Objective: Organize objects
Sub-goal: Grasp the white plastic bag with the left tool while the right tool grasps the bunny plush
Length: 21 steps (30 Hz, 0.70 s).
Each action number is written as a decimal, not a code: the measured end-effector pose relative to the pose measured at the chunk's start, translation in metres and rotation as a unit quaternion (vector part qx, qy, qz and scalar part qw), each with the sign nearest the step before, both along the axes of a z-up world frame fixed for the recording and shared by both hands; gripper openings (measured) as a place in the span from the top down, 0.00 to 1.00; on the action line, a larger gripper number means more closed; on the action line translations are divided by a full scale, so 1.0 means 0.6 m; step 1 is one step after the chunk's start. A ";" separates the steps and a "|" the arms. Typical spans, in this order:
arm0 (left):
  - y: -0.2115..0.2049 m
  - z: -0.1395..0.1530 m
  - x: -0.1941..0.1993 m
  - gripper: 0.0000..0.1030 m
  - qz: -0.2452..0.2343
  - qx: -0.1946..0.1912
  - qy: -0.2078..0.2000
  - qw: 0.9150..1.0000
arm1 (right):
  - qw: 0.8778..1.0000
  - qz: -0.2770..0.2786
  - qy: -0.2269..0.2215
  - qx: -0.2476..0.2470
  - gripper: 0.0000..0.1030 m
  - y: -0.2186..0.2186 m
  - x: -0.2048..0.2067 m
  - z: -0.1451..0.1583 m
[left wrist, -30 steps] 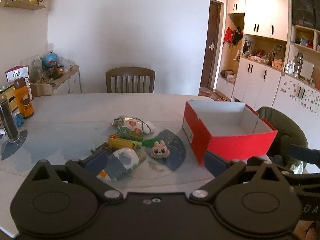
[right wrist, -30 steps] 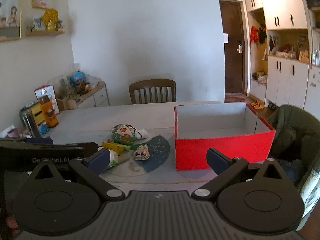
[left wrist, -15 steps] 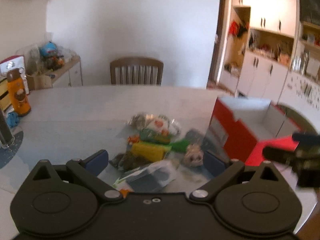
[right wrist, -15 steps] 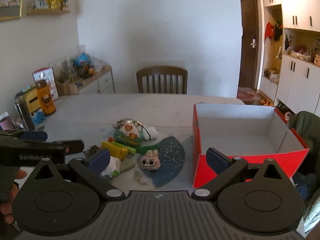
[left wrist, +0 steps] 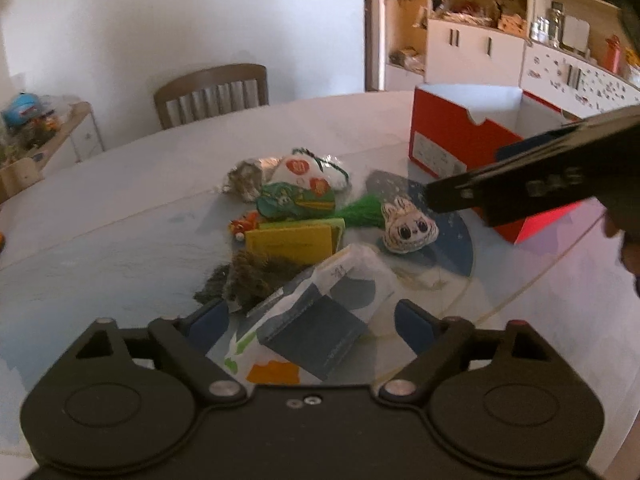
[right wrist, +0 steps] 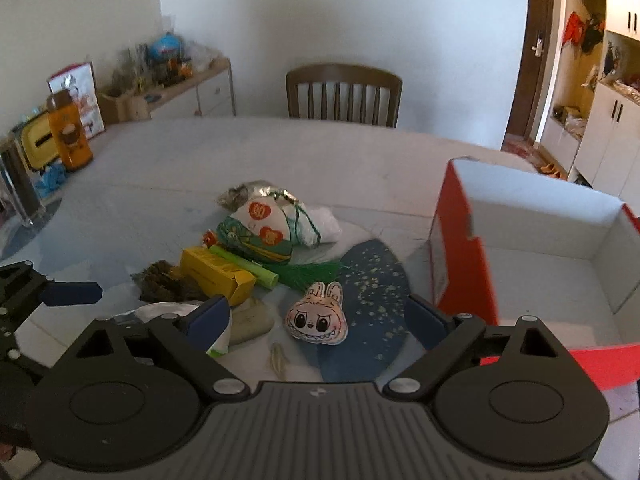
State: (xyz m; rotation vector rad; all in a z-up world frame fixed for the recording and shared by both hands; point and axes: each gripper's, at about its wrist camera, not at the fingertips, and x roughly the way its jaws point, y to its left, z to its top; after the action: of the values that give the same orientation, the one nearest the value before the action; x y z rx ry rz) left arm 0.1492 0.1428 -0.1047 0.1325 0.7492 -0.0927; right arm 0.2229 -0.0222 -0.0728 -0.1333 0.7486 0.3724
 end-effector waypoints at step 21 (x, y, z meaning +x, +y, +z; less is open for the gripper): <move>0.006 -0.025 0.016 0.71 -0.082 0.037 0.005 0.996 | 0.996 -0.014 0.078 -0.043 0.54 0.054 0.084 -0.085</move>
State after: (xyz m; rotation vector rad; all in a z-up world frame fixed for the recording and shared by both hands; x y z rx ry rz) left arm 0.1591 0.1464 -0.1197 0.2653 0.7519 -0.2222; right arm 0.2734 0.0100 -0.1237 -0.1771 0.9199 0.3267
